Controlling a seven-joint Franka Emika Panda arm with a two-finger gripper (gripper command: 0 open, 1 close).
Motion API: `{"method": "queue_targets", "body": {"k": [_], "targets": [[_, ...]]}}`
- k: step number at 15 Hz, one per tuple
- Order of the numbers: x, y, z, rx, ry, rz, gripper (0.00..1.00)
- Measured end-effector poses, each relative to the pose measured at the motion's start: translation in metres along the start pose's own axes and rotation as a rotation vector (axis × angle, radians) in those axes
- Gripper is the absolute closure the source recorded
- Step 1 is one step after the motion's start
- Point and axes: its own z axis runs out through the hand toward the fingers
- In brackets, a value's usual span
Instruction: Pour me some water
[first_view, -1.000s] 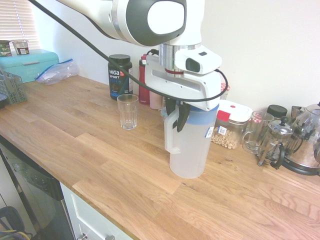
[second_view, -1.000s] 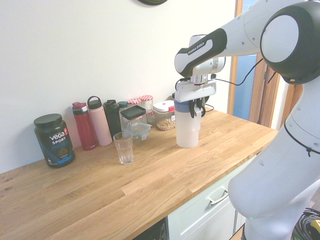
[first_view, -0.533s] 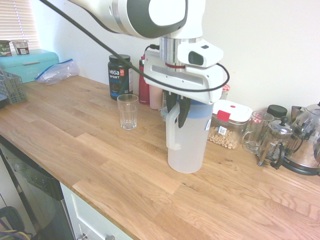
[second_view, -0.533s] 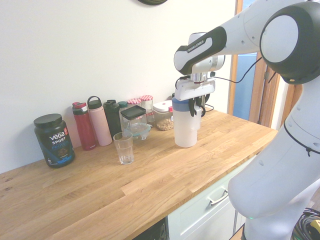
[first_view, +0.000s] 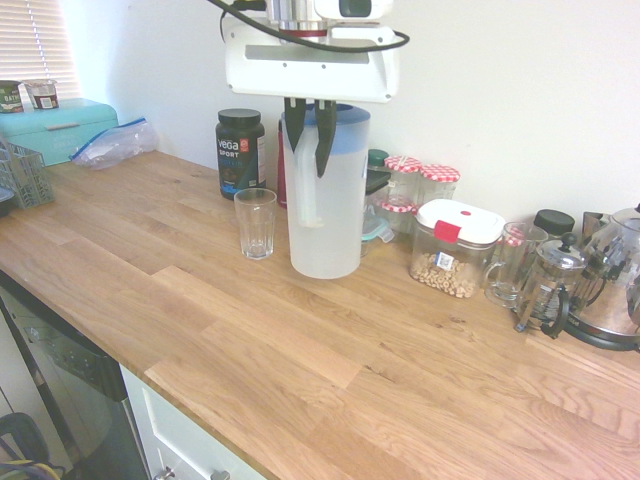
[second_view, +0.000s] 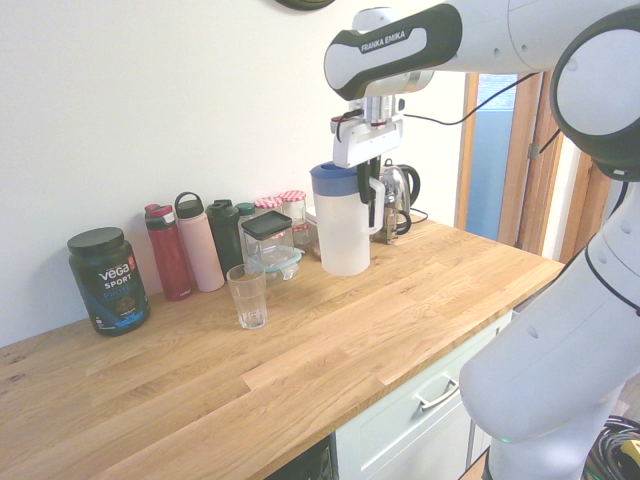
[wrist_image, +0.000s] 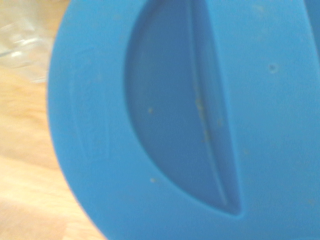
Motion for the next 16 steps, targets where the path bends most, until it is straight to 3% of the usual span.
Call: {"method": "queue_targets", "body": {"k": [5,7,12,16], "targets": [[-0.017,-0.063,-0.006,-0.060,0.002,-0.292,1.00],[-0.019,-0.088,-0.008,-0.108,-0.010,-0.364,1.00],[-0.007,-0.151,0.014,-0.285,-0.056,-0.427,1.00],[-0.014,-0.169,0.028,-0.402,-0.070,-0.449,1.00]]}}
